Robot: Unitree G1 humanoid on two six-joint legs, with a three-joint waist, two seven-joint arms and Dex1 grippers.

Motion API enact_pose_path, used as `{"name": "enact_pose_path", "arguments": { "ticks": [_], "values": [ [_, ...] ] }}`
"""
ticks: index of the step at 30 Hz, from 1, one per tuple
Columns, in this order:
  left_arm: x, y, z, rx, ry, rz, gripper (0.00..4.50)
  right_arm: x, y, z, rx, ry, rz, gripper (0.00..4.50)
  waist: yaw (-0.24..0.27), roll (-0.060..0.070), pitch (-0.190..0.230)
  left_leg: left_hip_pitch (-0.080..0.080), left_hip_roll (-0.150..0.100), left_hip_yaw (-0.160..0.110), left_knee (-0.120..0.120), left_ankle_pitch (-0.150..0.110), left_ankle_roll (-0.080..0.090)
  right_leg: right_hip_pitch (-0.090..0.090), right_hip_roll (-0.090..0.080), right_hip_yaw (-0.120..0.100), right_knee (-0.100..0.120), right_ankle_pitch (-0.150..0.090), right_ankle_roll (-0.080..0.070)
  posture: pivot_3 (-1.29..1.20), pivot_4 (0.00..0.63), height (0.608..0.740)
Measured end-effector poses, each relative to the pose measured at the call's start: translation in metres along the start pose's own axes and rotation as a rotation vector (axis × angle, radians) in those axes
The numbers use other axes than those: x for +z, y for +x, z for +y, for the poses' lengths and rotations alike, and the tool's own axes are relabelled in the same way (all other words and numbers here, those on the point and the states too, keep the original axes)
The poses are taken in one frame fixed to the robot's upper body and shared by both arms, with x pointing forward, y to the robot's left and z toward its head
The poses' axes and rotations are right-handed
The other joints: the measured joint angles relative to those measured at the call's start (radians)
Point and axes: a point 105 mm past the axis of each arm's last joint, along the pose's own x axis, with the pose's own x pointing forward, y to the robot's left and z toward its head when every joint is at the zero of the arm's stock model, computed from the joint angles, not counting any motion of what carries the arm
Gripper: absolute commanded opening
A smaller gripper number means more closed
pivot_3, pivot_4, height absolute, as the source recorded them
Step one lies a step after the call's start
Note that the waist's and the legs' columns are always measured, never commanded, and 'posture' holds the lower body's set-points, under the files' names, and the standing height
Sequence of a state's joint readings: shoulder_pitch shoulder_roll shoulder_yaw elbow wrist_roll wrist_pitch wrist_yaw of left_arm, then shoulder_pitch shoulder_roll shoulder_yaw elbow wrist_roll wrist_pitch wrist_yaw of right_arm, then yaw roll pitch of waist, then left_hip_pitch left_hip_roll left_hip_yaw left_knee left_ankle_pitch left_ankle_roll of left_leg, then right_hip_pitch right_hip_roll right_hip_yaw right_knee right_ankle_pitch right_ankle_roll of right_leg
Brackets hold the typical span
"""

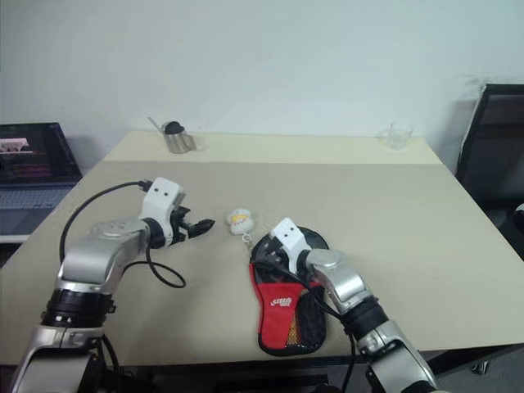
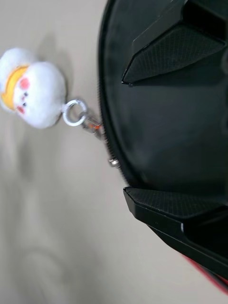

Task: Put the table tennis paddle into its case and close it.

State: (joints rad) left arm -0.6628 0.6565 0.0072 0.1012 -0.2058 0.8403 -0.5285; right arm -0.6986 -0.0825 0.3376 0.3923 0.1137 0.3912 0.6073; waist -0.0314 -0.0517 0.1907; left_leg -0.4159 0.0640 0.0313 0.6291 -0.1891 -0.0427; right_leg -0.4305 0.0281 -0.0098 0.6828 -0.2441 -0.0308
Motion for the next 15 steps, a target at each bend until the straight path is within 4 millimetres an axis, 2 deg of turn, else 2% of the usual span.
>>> {"name": "enact_pose_path", "arguments": {
  "ticks": [4, 10, 15],
  "values": [
    [0.003, 0.017, -0.018, -0.052, 0.018, 0.039, 3.85, 0.0, 0.008, 0.003, -0.002, -0.041, 0.016, 3.73, 0.002, -0.001, -0.001, 0.005, -0.001, 0.0, 0.0, 0.0, 0.0, 0.006, 0.0, 0.0, -0.001, 0.0, 0.0, 0.0, 0.15, 0.74],
    [0.006, 0.03, -0.036, -0.126, -0.001, 0.04, 3.85, 0.0, 0.012, 0.006, -0.004, -0.049, 0.012, 3.73, -0.001, -0.001, -0.001, 0.007, 0.0, 0.0, -0.001, 0.0, 0.0, 0.007, 0.0, 0.0, -0.001, 0.0, 0.0, 0.0, 0.15, 0.74],
    [0.011, 0.033, -0.04, -0.149, 0.009, 0.04, 3.85, 0.004, 0.008, 0.002, 0.007, -0.01, -0.011, 3.73, -0.001, -0.001, -0.001, 0.006, 0.0, 0.0, 0.0, 0.0, 0.0, 0.007, 0.0, 0.001, -0.001, 0.0, 0.0, 0.0, 0.15, 0.74]
  ]
}}
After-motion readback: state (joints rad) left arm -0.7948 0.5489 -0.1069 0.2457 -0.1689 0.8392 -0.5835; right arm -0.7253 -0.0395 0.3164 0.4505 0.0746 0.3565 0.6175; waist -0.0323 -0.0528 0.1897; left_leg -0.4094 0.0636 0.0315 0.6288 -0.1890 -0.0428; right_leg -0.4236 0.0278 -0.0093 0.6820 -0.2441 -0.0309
